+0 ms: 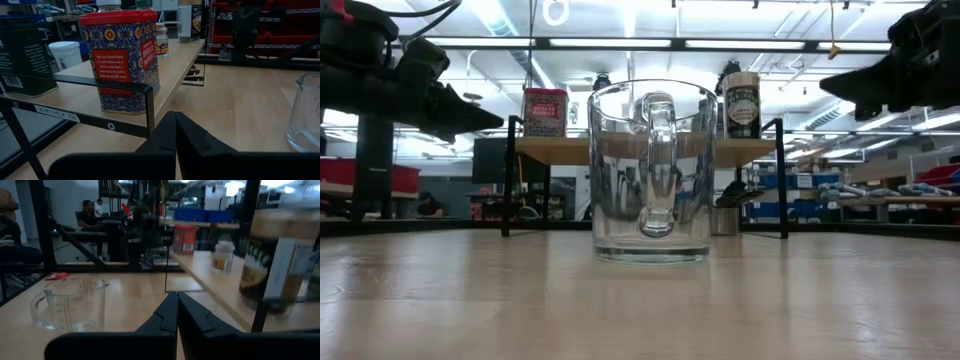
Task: Shelf spices
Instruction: Remove the golden seasoning bottle from the shelf
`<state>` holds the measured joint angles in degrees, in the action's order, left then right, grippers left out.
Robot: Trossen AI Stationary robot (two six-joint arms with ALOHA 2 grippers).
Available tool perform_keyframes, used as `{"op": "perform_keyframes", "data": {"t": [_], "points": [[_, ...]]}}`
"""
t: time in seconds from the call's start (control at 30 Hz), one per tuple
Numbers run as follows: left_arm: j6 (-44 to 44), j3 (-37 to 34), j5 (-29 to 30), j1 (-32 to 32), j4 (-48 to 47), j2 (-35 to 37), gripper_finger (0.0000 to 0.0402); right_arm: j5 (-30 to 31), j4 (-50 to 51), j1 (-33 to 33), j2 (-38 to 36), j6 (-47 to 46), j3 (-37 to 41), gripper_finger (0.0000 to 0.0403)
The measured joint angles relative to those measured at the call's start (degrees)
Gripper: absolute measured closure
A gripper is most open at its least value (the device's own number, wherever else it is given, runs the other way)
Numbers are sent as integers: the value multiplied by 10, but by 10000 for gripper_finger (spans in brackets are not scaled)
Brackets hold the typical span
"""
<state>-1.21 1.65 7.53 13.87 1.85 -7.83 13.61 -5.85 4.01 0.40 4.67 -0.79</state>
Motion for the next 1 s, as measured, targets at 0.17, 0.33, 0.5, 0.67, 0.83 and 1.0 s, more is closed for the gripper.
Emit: {"op": "perform_keyframes", "data": {"t": [0.17, 0.33, 0.5, 0.67, 0.83, 1.0], "points": [[0, 0, 0, 0, 0, 0, 398, -1, -151, 0, 0, -51, 0, 395], [0, 0, 0, 0, 0, 0, 398, 2, -309, -2, 0, -25, 0, 395], [0, 0, 0, 0, 0, 0, 398, 25, -435, -1, 2, 13, -4, 395], [0, 0, 0, 0, 0, 0, 398, 101, -282, -1, 23, -27, -83, 395], [0, 0, 0, 0, 0, 0, 398, 104, -187, -1, 121, -36, -197, 395], [0, 0, 0, 0, 0, 0, 398, 102, -189, -2, 233, -9, -293, 395]]}}
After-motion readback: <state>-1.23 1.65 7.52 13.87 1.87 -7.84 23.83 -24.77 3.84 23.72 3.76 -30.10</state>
